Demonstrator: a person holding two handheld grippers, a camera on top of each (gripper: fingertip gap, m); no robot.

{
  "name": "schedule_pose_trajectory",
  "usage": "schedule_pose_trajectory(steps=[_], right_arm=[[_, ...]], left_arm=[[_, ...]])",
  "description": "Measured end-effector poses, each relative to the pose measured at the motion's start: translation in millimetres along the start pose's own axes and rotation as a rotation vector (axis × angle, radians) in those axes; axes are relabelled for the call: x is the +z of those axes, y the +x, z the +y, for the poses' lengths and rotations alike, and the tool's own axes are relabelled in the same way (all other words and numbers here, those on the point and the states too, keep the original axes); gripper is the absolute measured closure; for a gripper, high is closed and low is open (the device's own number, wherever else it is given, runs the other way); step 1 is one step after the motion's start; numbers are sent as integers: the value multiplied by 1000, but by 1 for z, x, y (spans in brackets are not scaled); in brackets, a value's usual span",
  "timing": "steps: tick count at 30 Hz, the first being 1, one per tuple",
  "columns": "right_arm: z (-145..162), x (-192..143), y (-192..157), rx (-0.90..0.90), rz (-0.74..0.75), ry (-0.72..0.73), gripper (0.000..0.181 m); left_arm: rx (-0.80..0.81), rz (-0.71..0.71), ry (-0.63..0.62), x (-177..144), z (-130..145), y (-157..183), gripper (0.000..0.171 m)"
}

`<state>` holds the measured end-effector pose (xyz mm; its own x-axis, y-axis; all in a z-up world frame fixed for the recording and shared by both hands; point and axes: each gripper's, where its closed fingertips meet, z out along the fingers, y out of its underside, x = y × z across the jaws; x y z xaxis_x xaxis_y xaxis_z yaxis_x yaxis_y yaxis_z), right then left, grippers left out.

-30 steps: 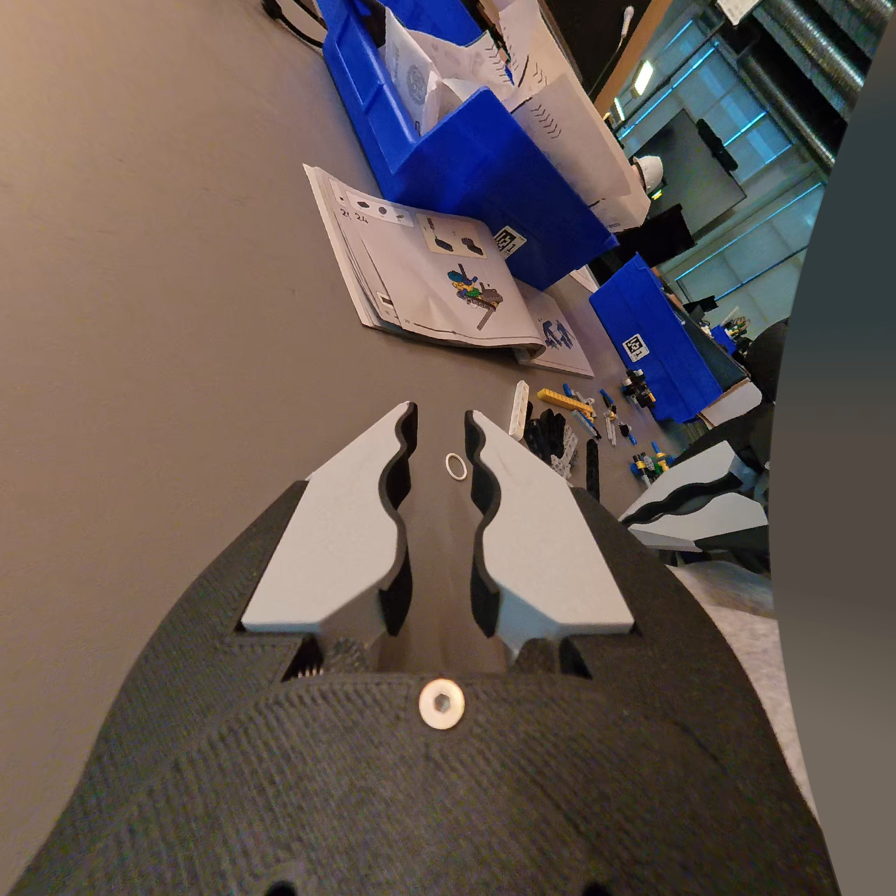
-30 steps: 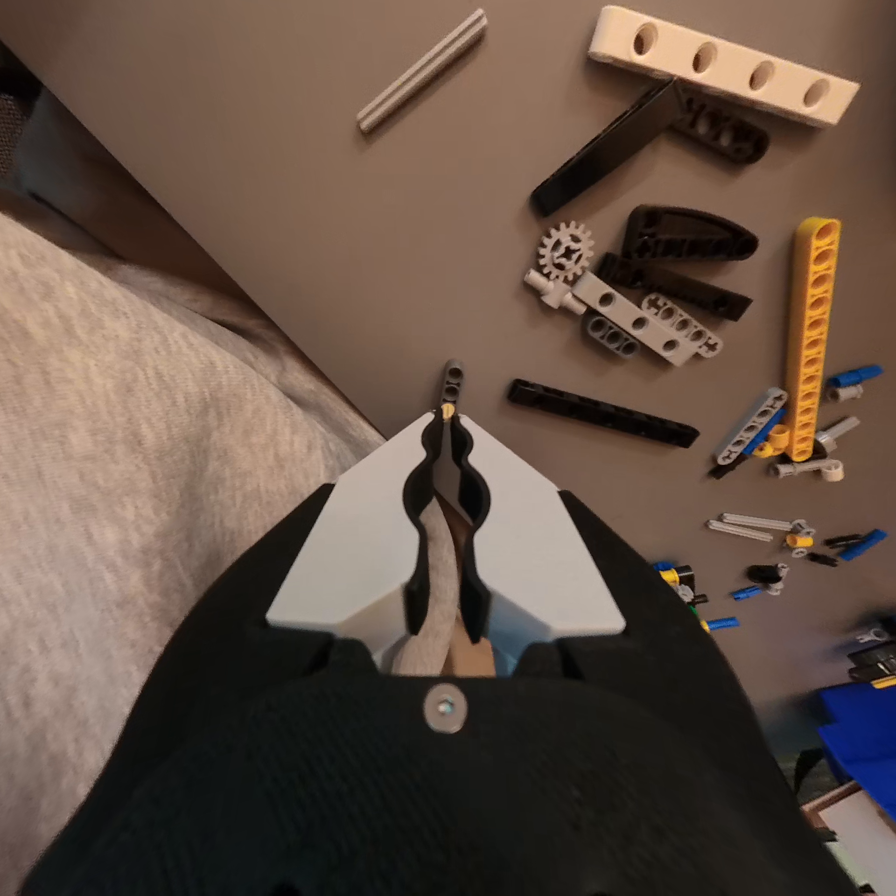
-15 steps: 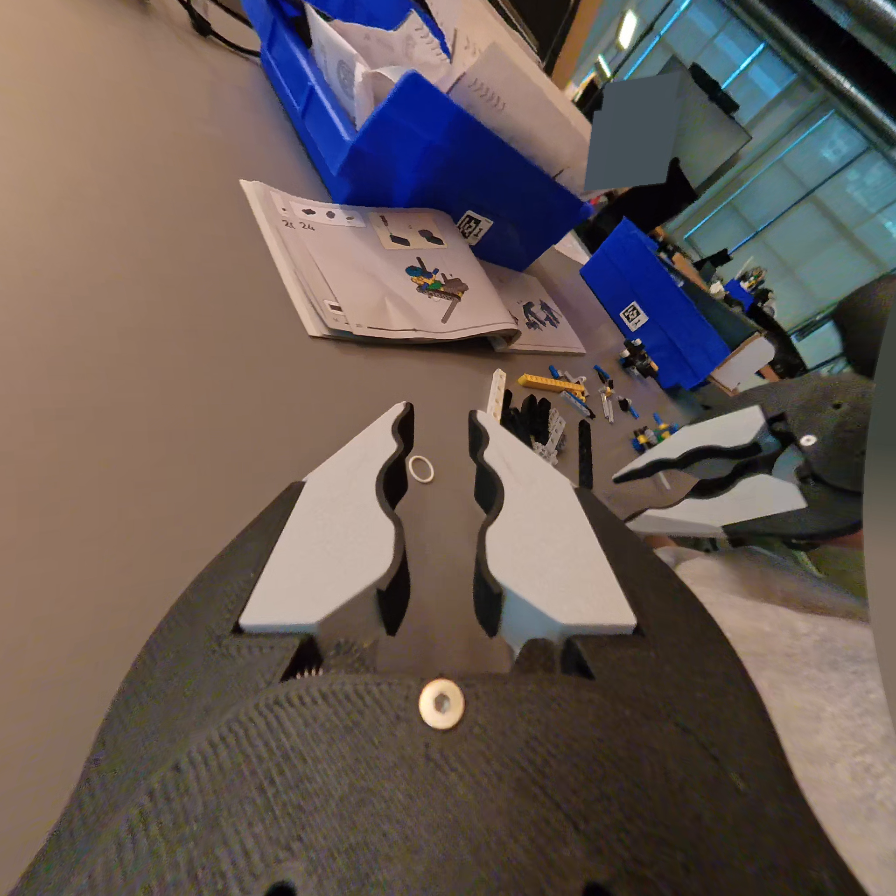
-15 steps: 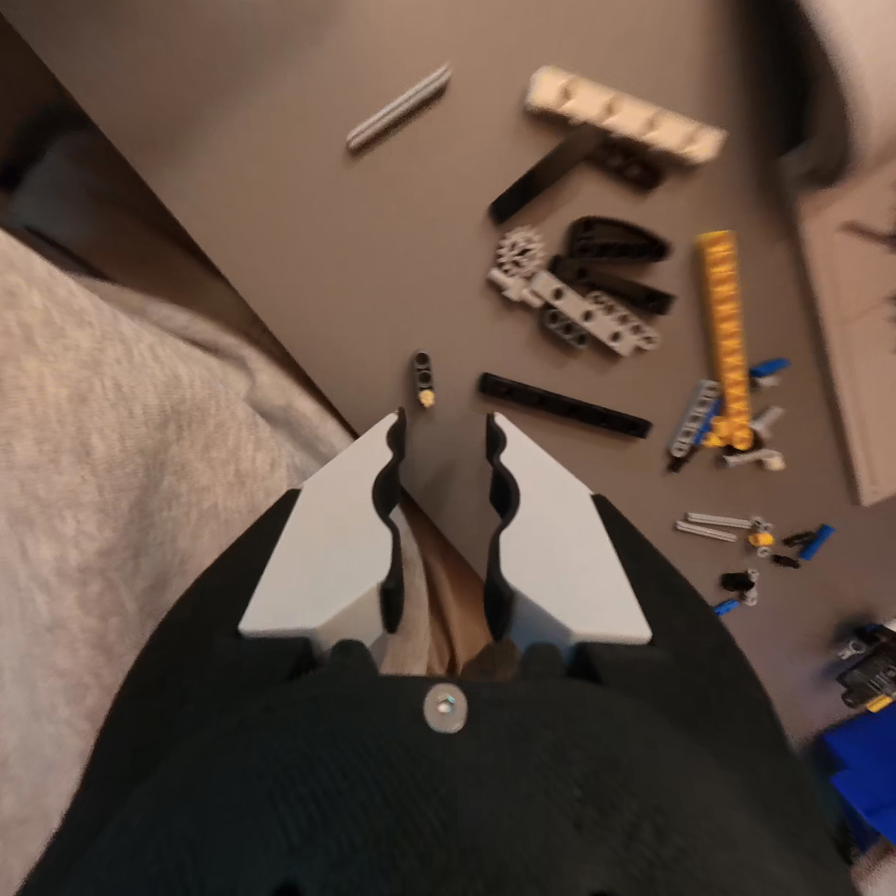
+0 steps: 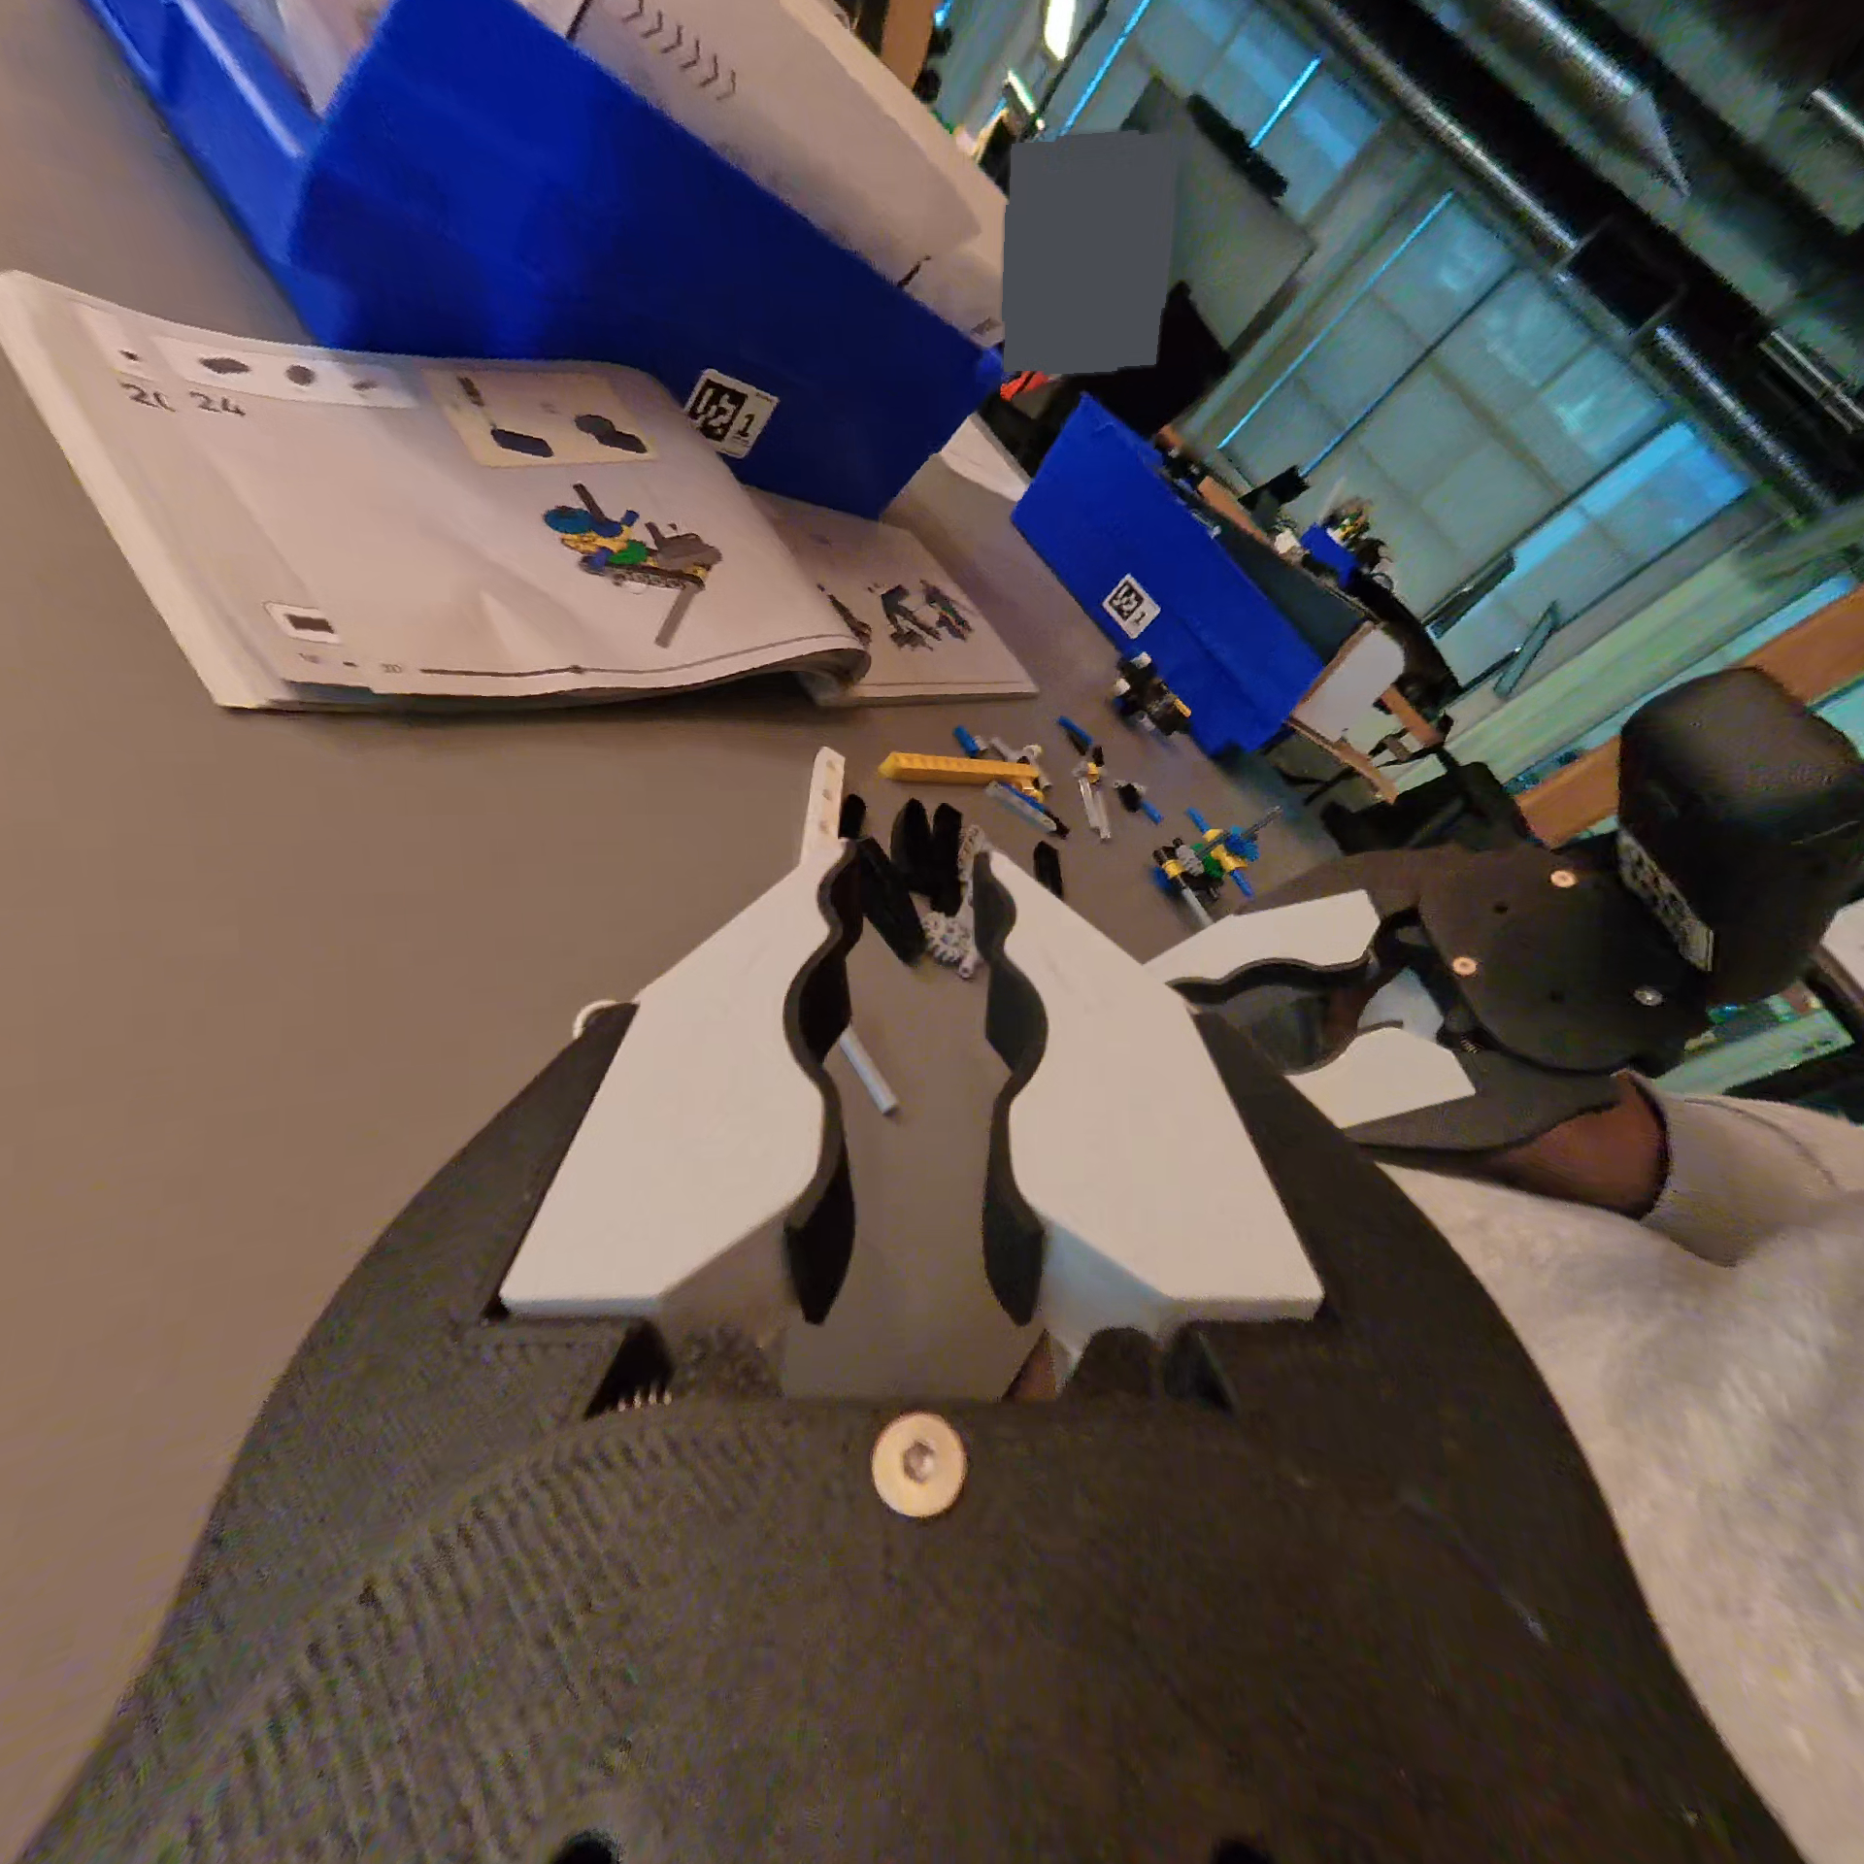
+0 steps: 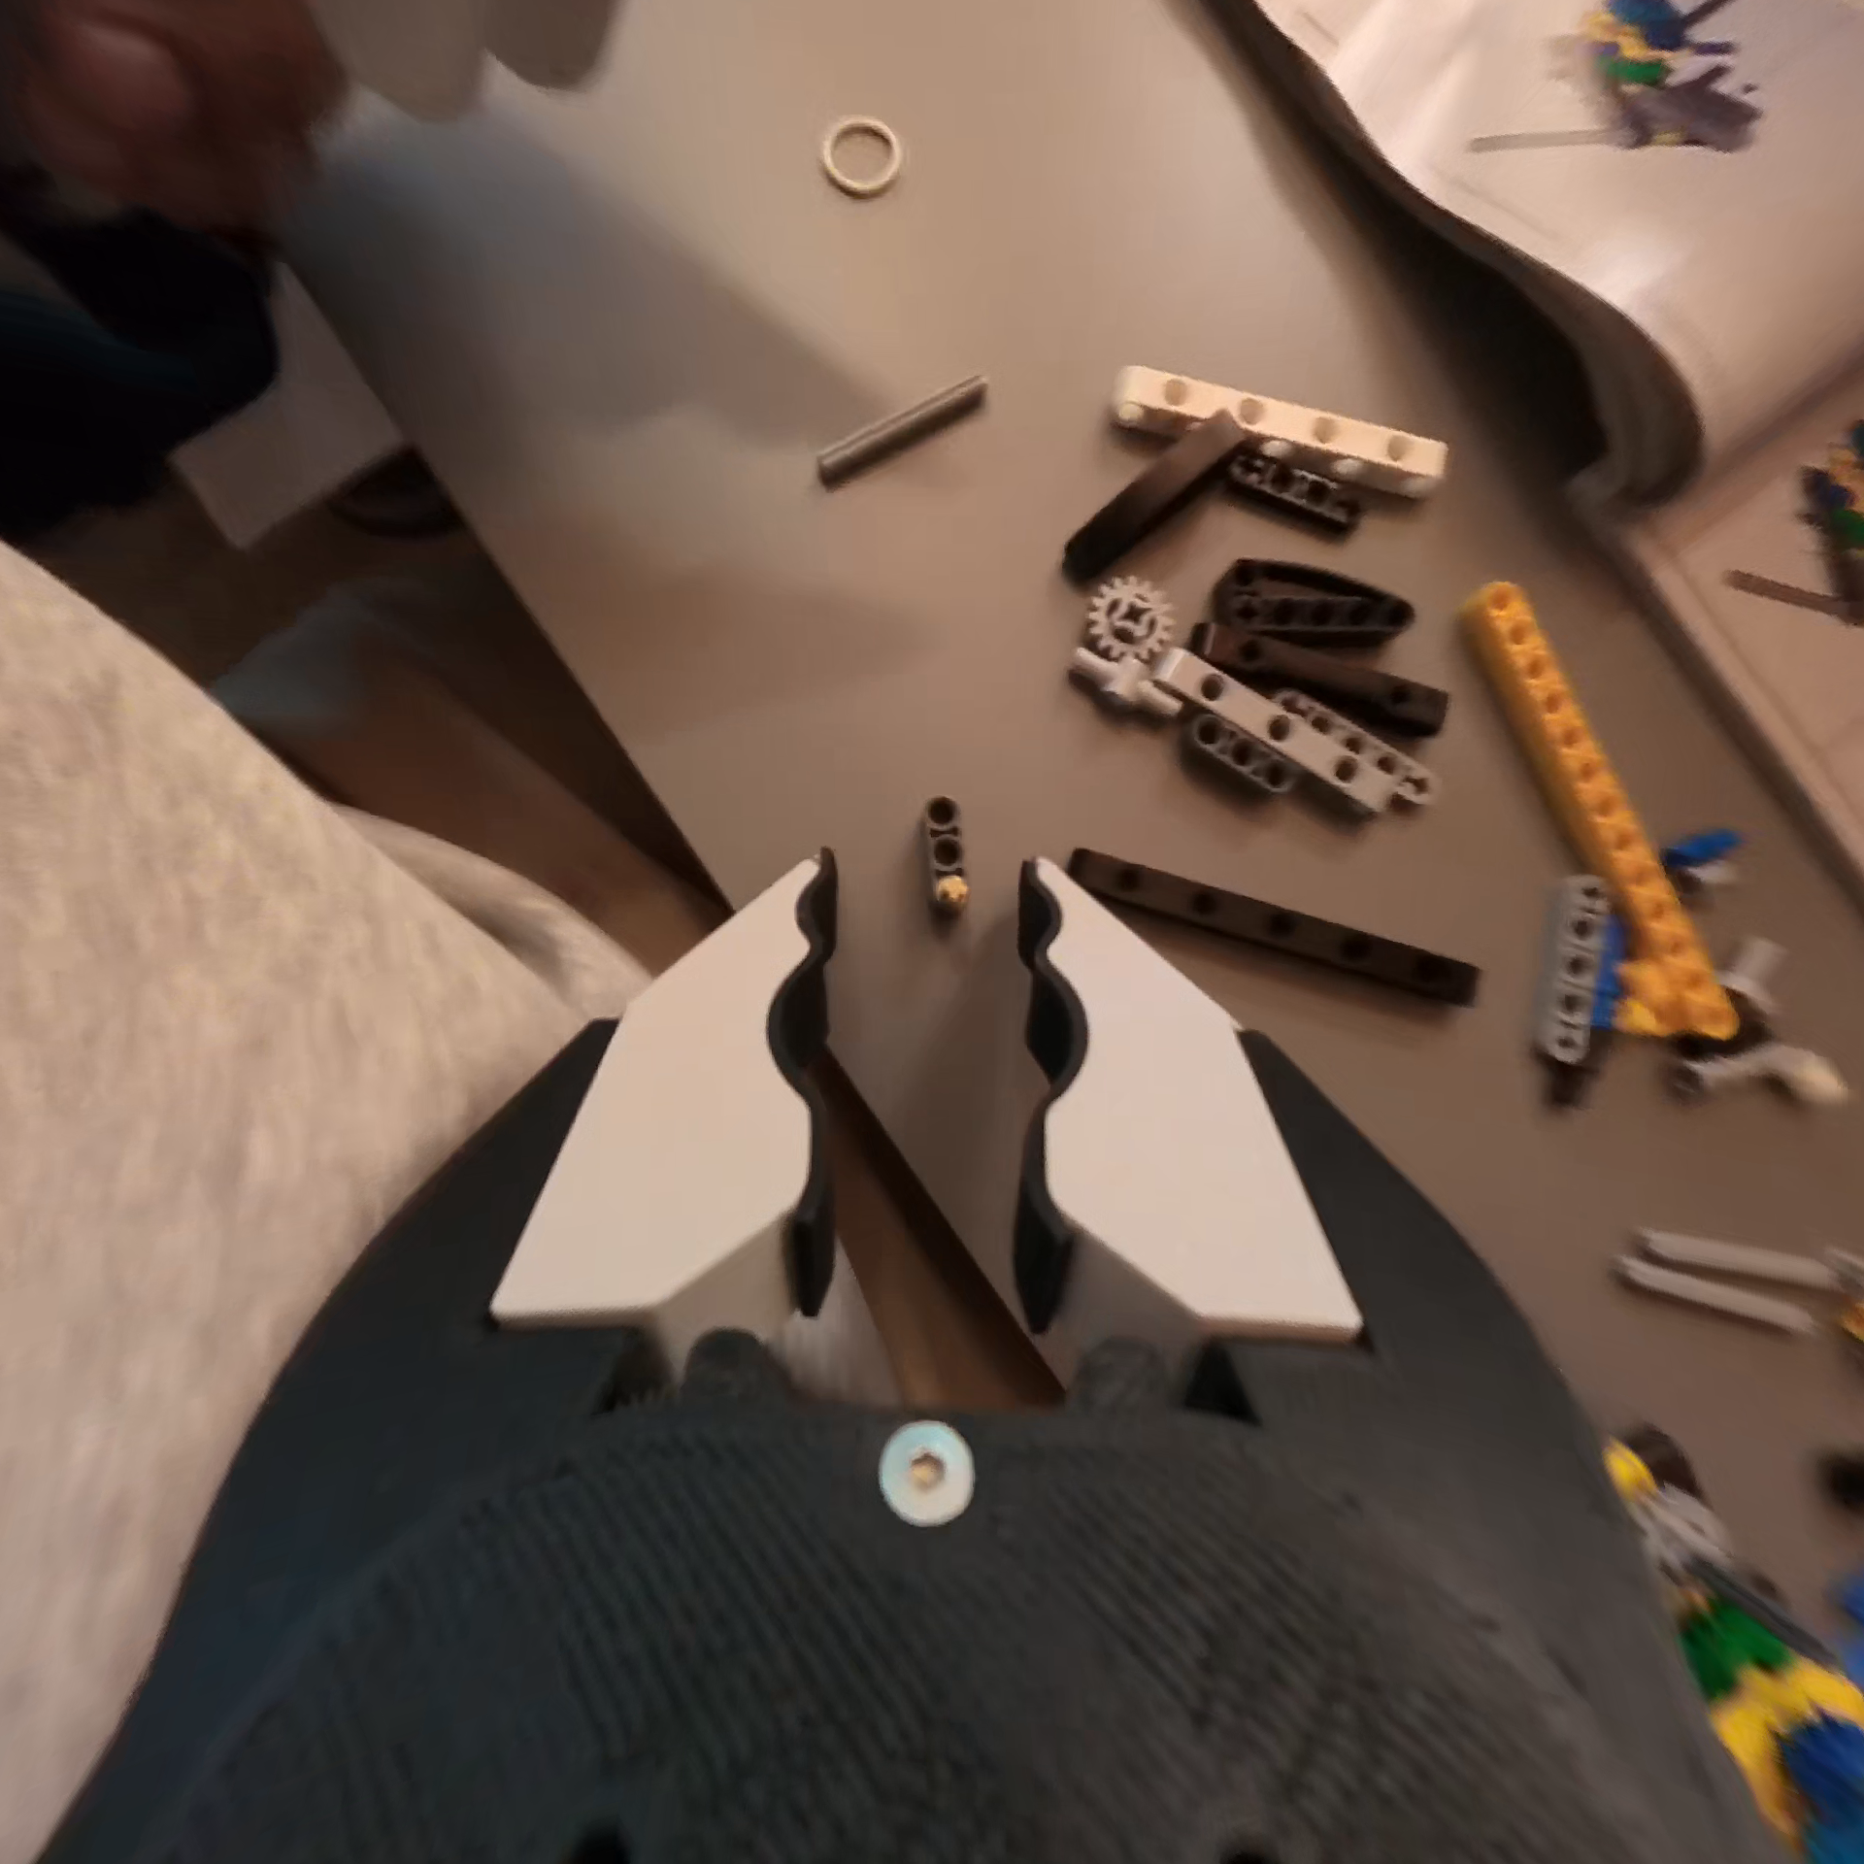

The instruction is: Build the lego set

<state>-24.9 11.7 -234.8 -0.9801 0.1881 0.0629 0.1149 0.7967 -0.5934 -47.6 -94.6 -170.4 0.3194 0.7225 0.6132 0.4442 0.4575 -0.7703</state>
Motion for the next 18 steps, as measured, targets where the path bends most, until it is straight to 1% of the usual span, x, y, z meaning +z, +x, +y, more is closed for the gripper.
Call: schedule_pose_trajectory(steps=[4, 8, 10, 11, 18], right_arm=[[0, 2, 5, -4, -11, 33, 146], [-1, 4, 4, 15, -66, 61, 154], [-1, 4, 6, 26, -67, 73, 164], [-1, 3, 7, 30, -67, 75, 175], [-8, -7, 15, 89, -51, 137, 175]], left_arm=[[-9, -1, -11, 7, 5, -2, 153], [14, -7, -3, 8, 4, -1, 154], [22, -9, 0, 8, 4, 0, 154], [25, -9, 0, 8, 4, 0, 154], [52, -1, -4, 8, 5, 4, 154]])
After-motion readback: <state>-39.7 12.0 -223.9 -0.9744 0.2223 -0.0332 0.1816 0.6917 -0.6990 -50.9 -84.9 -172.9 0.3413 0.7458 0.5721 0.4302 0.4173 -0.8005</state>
